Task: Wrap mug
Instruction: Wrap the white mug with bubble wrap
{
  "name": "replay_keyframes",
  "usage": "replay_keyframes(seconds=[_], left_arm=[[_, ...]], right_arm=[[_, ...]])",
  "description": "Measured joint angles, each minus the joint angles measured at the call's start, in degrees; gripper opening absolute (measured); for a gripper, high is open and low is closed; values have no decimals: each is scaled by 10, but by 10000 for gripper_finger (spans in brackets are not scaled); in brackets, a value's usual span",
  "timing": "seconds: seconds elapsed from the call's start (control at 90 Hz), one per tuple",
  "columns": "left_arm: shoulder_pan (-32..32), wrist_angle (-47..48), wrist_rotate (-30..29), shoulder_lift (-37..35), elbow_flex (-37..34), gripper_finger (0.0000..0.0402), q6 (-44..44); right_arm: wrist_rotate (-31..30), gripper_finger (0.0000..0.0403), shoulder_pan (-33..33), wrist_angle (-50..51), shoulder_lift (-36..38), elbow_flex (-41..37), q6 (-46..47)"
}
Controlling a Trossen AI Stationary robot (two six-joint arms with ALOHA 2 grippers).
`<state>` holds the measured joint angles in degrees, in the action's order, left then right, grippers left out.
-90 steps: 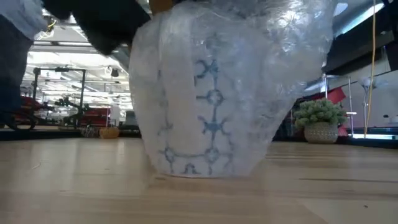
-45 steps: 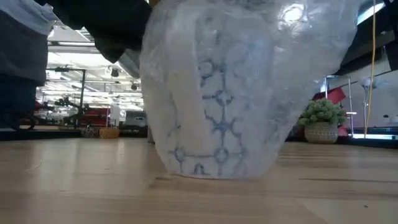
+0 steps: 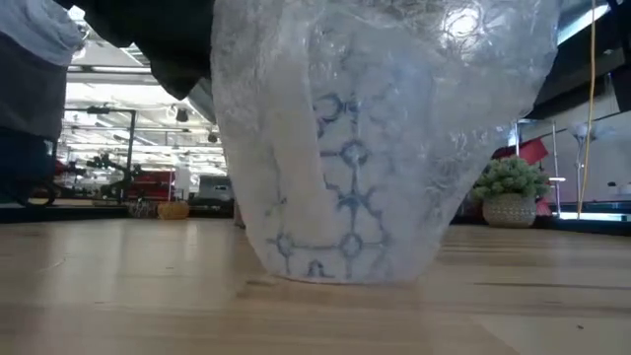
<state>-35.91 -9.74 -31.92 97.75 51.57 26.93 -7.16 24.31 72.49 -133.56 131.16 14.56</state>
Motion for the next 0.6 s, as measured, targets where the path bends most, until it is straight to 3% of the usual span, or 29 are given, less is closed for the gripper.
replay_keyframes(seconds=[0.211, 0.6], left_arm=[[-14, 13, -7, -29, -3, 49, -16], [-12, -54, 4, -16, -2, 49, -66]], right_arm=[[-16, 0, 0, -25, 0, -55, 13], [-14, 0, 0, -26, -1, -57, 3]])
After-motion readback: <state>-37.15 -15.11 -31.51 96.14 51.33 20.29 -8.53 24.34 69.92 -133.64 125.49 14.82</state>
